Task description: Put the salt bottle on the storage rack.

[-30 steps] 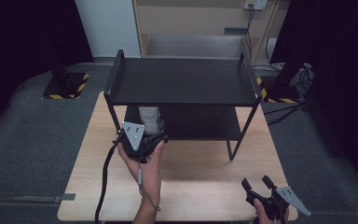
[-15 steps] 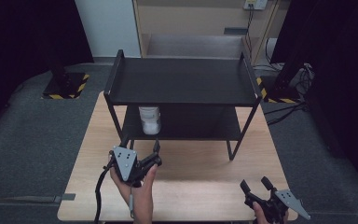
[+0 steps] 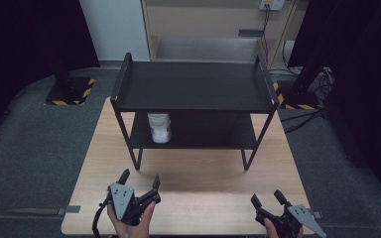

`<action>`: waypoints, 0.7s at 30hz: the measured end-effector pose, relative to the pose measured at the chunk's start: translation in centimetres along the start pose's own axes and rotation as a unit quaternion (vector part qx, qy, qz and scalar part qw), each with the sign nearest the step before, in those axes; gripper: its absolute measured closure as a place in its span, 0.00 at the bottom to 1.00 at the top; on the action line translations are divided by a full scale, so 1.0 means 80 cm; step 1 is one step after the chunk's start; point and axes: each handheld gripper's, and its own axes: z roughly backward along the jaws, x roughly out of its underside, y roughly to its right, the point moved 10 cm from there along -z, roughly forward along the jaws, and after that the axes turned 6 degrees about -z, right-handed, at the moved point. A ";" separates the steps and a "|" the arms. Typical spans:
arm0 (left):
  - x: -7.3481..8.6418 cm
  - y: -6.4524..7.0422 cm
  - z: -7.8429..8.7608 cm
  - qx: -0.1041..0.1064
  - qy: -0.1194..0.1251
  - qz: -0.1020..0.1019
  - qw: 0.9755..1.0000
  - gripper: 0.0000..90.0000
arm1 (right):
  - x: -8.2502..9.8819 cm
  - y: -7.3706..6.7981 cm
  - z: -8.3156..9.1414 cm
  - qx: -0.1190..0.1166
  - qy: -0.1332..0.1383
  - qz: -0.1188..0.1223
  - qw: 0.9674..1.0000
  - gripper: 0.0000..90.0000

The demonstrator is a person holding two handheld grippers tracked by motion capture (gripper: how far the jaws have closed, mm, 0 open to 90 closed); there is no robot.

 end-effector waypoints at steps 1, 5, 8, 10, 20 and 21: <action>0.003 -0.002 0.002 -0.003 0.002 -0.002 1.000 0.06 | 0.000 -0.001 0.001 0.001 0.001 0.000 1.000 0.07; 0.013 -0.010 0.012 -0.010 0.003 -0.012 1.000 0.06 | 0.000 -0.006 0.007 0.002 0.010 0.000 1.000 0.07; 0.022 -0.015 0.021 -0.008 0.004 -0.014 1.000 0.06 | 0.001 -0.009 0.010 0.003 0.013 0.001 1.000 0.07; 0.029 -0.018 0.026 -0.006 0.006 -0.006 1.000 0.06 | 0.001 -0.011 0.012 0.004 0.014 0.003 1.000 0.07; 0.058 -0.039 0.043 -0.030 -0.006 -0.005 1.000 0.06 | 0.005 -0.009 0.017 0.012 0.012 0.003 1.000 0.07; 0.059 -0.041 0.043 -0.033 -0.007 -0.004 0.999 0.06 | 0.005 -0.009 0.017 0.012 0.012 0.003 1.000 0.07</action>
